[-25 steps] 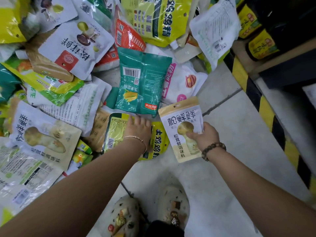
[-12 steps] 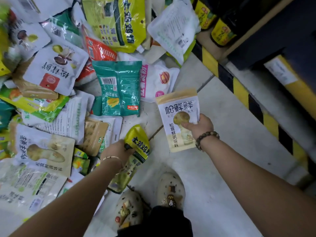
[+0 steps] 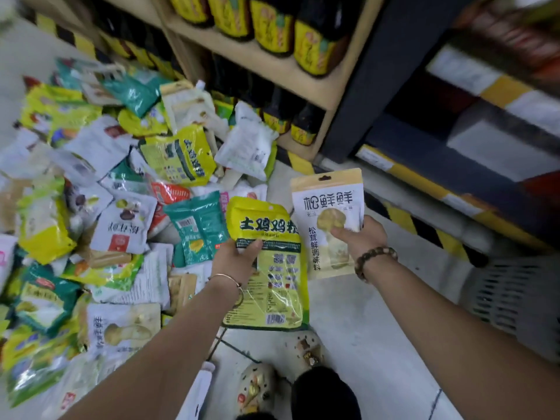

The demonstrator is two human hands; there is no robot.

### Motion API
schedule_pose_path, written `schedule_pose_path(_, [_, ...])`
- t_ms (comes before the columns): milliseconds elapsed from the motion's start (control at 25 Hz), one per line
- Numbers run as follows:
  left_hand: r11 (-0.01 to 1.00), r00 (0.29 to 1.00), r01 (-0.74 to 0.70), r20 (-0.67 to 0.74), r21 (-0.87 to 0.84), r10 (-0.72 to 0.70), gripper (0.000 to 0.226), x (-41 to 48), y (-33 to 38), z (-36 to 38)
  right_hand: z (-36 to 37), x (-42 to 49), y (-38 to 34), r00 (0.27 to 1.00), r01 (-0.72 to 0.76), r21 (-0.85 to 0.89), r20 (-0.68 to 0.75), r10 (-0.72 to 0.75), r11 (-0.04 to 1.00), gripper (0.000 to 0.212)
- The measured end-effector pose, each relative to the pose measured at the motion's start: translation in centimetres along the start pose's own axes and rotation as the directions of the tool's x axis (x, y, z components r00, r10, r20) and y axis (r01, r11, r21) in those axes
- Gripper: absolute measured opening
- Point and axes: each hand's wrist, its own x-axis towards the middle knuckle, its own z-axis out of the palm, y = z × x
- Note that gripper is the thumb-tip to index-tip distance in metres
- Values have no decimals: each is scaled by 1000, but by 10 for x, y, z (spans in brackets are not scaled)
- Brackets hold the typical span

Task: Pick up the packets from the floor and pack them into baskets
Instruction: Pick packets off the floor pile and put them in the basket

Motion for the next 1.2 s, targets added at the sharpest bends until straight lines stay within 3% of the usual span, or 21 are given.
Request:
schedule_pose_path(240, [983, 991, -129, 12, -133, 131, 22, -94, 80, 34, -119, -48, -21, 994, 64, 118, -99, -53, 991, 34])
schedule_pose_path(520, [969, 973, -184, 109, -167, 204, 25, -196, 118, 157, -298, -80, 16, 954, 138, 140, -286, -93, 981, 45])
schedule_pose_path(600, [965, 959, -228, 141, -132, 246, 30, -227, 130, 197, -352, -88, 45, 944, 103, 153, -327, -48, 983, 49])
schedule_pose_path(680, [957, 945, -265, 165, -119, 282, 34, -254, 139, 232, -398, -99, 76, 929, 72, 182, -370, 0, 981, 41])
schedule_pose_path(840, [947, 925, -315, 202, -61, 321, 28, -307, 157, 295, -480, -123, 139, 884, -31, 210, -450, 125, 977, 63])
schedule_pose_path(1080, [913, 872, -408, 294, -1, 390, 30, -355, 158, 392, -568, -153, 233, 763, -149, 252, -585, 273, 956, 51])
schedule_pose_path(1200, [896, 844, -445, 333, -1, 420, 48, -382, 155, 441, -594, -161, 274, 705, -214, 301, -610, 360, 929, 37])
